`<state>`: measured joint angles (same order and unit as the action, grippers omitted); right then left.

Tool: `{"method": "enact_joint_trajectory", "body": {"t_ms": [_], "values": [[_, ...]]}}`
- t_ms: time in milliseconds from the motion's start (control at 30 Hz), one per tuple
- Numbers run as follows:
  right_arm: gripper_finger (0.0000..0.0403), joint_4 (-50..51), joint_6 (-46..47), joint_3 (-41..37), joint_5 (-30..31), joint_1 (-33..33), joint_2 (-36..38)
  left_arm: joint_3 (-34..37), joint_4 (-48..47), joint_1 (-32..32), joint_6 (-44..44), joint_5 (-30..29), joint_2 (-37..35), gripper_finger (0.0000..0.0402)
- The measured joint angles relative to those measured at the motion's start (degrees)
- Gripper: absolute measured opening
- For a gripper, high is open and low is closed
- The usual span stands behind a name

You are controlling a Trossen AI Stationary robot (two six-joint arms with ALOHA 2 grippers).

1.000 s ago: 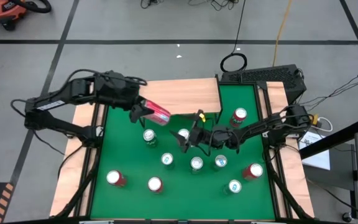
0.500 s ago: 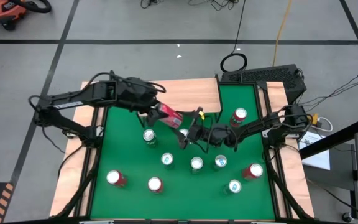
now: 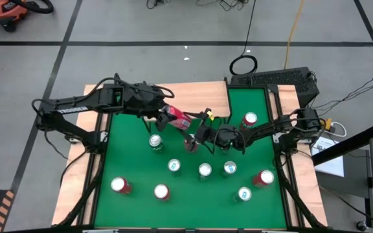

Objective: Place canned beverage on shelf
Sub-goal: Put the red soda can on the shelf

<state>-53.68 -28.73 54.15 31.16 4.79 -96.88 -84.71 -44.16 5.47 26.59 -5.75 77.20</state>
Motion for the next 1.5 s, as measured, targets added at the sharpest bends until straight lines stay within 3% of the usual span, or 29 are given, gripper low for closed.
{"method": "enact_joint_trajectory", "body": {"t_ms": [167, 333, 700, 1133, 1500], "values": [[0.0363, 10.5, 4.4, 4.2, 0.4, -1.0, -0.1, 0.0, 1.0, -0.1, 0.1, -0.3, 0.5, 0.0280], [0.0363, 18.4, 8.4, 8.1, 0.5, -2.3, -0.1, 0.0, 1.7, -0.3, 0.6, -1.0, 0.8, 0.0280], [0.0280, 20.2, 8.2, 8.4, 0.3, -1.9, -0.1, 0.0, 0.8, -0.3, 0.1, -2.1, 0.8, 0.0282], [0.0289, 25.5, 11.0, 8.3, -0.1, -1.2, 0.4, -0.1, 2.2, -0.4, -9.4, -4.9, 0.7, 0.0392], [0.0287, 46.8, 20.6, 8.3, -14.5, -1.4, 9.5, -0.2, 8.8, -3.9, -27.7, -5.2, -0.9, 0.0395]]}}
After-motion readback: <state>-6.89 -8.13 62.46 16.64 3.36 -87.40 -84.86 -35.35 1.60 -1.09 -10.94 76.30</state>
